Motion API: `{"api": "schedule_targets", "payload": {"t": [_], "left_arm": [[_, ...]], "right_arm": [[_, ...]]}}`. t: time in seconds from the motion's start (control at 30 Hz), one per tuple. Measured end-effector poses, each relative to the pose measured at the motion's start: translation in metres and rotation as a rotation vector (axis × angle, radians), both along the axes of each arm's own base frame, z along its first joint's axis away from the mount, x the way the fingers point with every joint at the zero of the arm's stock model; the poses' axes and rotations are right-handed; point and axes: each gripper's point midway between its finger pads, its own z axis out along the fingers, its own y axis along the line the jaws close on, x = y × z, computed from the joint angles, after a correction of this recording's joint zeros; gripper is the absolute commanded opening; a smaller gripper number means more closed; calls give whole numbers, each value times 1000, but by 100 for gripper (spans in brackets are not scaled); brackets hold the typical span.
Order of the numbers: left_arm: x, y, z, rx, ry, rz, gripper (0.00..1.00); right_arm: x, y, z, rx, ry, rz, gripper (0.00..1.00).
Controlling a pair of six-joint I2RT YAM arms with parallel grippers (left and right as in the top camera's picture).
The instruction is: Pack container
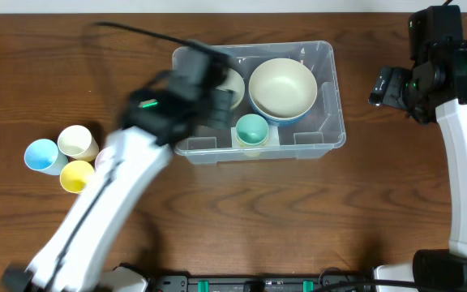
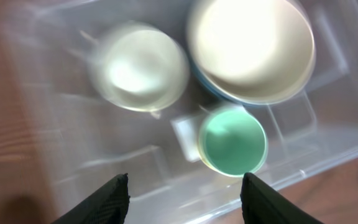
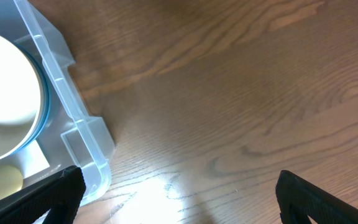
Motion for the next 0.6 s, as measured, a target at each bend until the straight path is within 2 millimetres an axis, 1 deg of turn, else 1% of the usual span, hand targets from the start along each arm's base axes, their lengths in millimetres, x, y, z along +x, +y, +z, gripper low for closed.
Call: {"api": "schedule_targets", "payload": {"t": [0.07, 0.1, 0.17, 0.2, 0.23, 0.3, 0.37, 0.47, 0.6], "left_arm": [[-7, 38, 22, 3, -29, 93, 59], [-13, 56, 26, 7, -22, 144, 59], [-25, 92, 22, 27, 30, 258, 59], [-28, 103, 18, 35, 55, 298, 59], [-31, 116, 10, 43, 94, 344, 59], [-35, 131, -9, 62, 163, 401, 59], [-37, 144, -36, 84, 243, 447, 59], [-40, 156, -75, 110, 351, 491, 59], [-43, 166, -114, 133, 456, 529, 59]], "right_arm": [[0, 0, 0, 0, 0, 0, 99], [0, 0, 0, 0, 0, 0, 99], [0, 0, 0, 0, 0, 0, 99], [0, 0, 0, 0, 0, 0, 99], [0, 0, 0, 0, 0, 0, 99], [0, 0, 0, 0, 0, 0, 99], [0, 0, 0, 0, 0, 0, 99], [0, 0, 0, 0, 0, 0, 99], [0, 0, 0, 0, 0, 0, 99]]}}
